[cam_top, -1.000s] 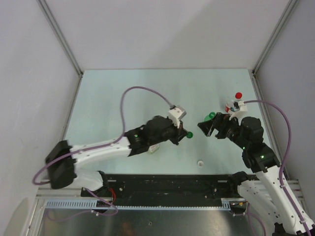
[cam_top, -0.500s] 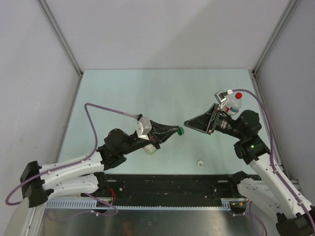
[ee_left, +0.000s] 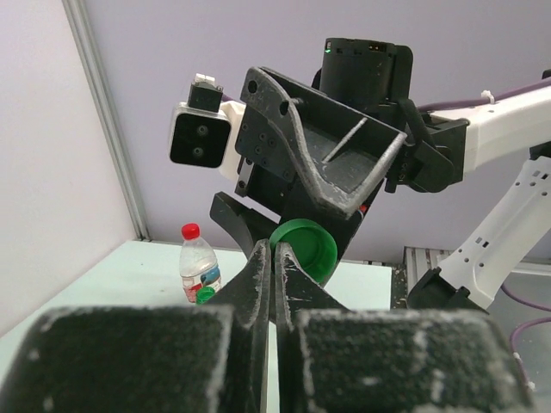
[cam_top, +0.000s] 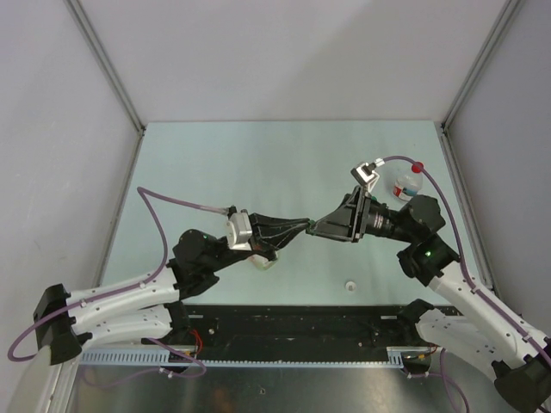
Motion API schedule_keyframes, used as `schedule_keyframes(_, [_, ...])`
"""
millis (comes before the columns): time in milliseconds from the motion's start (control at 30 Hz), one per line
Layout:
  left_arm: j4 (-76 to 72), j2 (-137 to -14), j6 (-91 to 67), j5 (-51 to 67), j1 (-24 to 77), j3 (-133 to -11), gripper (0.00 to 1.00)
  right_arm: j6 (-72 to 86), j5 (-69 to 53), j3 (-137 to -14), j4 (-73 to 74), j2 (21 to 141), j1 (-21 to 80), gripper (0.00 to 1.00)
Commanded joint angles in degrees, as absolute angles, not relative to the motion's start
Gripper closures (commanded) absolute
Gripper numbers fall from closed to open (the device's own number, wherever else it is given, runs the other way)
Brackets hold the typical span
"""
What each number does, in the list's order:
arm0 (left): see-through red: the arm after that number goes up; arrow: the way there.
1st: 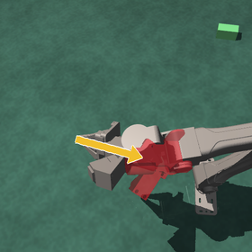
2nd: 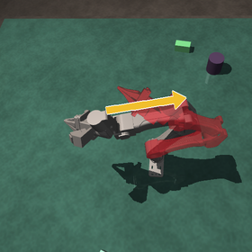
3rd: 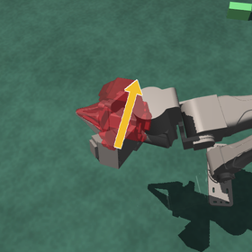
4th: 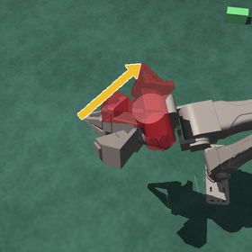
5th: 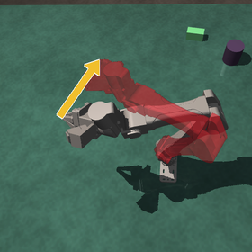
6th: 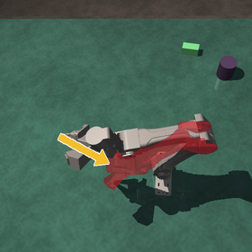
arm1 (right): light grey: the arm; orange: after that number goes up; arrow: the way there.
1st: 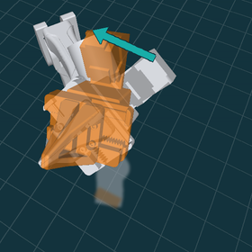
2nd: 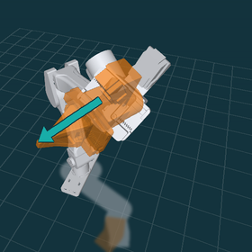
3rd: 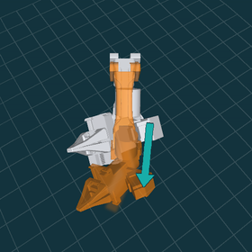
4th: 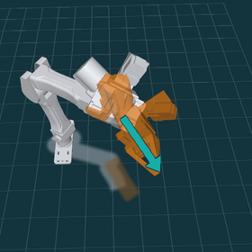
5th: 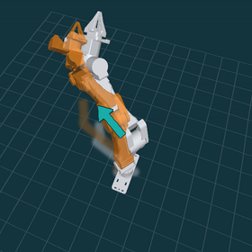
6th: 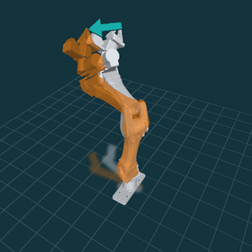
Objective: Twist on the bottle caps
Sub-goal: Place the bottle cap at the center of the board.
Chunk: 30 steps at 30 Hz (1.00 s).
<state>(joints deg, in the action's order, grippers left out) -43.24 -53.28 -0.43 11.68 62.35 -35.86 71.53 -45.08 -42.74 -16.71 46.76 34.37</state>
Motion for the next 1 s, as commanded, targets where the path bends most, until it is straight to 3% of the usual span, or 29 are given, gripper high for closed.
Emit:
schedule_keyframes(0, [-46.6,-51.8,1.9,12.7,62.6,-35.3,1.0,73.5,-43.1,-43.0,-20.4,45.9,34.9,0.32])
schedule_keyframes(700, [-47.5,-51.2,2.6,14.0,62.6,-34.2,1.0,73.9,-42.4,-43.0,-21.3,46.2,35.6,0.59])
schedule_keyframes(867, [-47.4,-50.8,2.3,12.1,62.6,-33.7,0.86,73.2,-42.4,-43.0,-21.6,46.2,35.6,0.71])
schedule_keyframes(967, [-47.5,-50.3,1.8,10.7,62.6,-33.2,0.48,71.8,-42.0,-43.0,-20.9,45.8,35.4,0.74])
